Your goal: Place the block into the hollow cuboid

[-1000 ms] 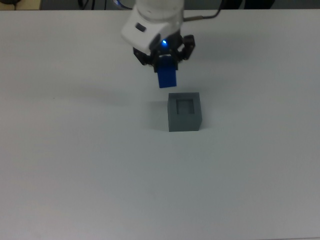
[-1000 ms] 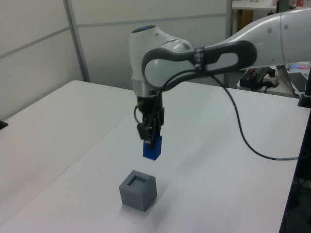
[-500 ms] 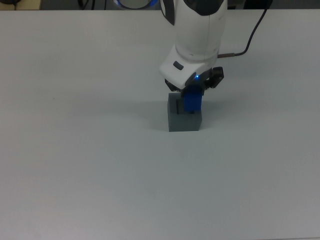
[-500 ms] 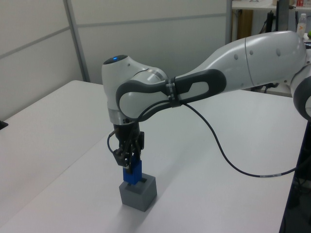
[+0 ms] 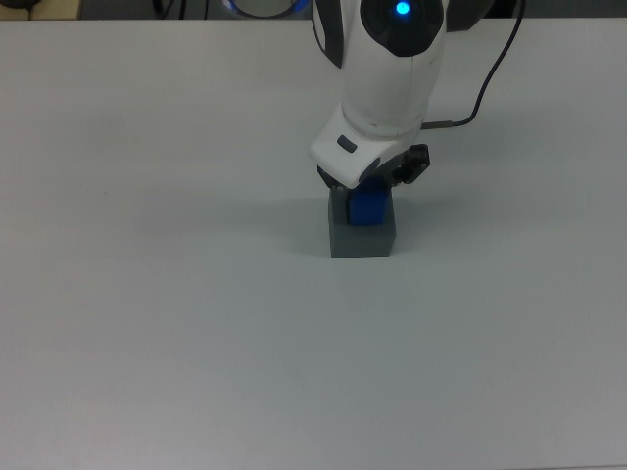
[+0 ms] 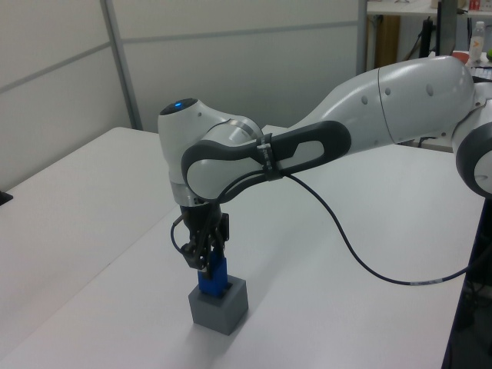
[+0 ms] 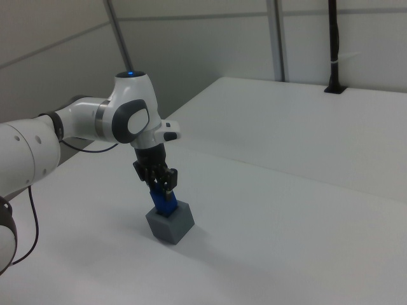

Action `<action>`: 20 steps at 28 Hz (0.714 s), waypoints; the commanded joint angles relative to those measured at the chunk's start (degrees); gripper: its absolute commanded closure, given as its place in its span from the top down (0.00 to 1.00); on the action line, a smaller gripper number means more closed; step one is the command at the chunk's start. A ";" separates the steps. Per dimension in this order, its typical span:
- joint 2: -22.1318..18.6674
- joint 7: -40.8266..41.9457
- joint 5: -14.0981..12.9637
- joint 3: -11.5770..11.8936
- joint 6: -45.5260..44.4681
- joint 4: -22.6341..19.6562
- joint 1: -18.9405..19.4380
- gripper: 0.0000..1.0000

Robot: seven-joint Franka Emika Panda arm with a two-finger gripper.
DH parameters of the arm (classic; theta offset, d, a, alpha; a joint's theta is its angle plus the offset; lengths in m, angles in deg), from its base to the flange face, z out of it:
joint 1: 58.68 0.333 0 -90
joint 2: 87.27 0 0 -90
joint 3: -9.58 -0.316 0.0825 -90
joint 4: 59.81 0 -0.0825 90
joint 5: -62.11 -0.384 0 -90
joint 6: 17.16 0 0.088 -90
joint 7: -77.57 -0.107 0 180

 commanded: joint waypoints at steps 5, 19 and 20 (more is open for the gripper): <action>0.56 -0.70 2.60 1.00 0.22 0.37 1.16 0.34; 0.47 -1.23 3.48 0.47 -0.40 -1.21 2.31 0.34; 0.38 -1.23 3.48 0.38 -0.49 -1.21 2.31 0.34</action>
